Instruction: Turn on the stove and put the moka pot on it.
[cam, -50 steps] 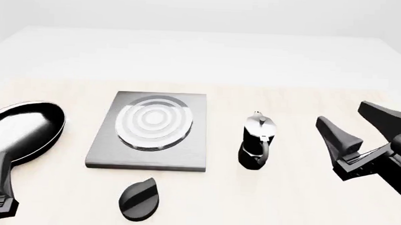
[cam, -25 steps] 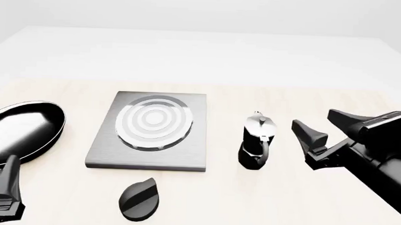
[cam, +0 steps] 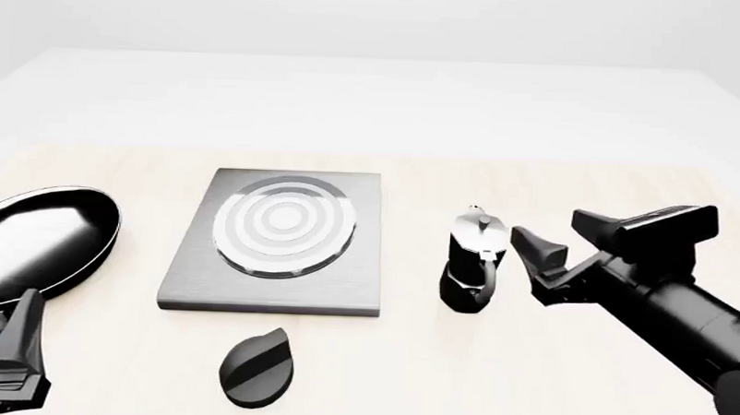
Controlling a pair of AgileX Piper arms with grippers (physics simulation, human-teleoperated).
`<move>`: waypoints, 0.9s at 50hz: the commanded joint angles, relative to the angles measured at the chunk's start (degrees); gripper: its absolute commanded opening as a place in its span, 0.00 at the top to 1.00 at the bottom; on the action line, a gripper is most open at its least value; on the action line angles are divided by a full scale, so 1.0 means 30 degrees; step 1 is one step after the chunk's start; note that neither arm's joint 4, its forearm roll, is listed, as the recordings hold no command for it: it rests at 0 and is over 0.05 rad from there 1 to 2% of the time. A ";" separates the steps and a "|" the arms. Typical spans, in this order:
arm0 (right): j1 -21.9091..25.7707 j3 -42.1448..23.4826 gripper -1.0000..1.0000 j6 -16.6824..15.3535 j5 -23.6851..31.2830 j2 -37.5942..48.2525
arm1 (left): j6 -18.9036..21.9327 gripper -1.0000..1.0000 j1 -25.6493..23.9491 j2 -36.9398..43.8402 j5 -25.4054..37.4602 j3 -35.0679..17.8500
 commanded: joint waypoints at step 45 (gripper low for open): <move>0.0817 0.0890 0.00 0.1541 -0.5398 0.7011 | -0.0074 0.00 -0.0293 0.0001 0.0114 0.0000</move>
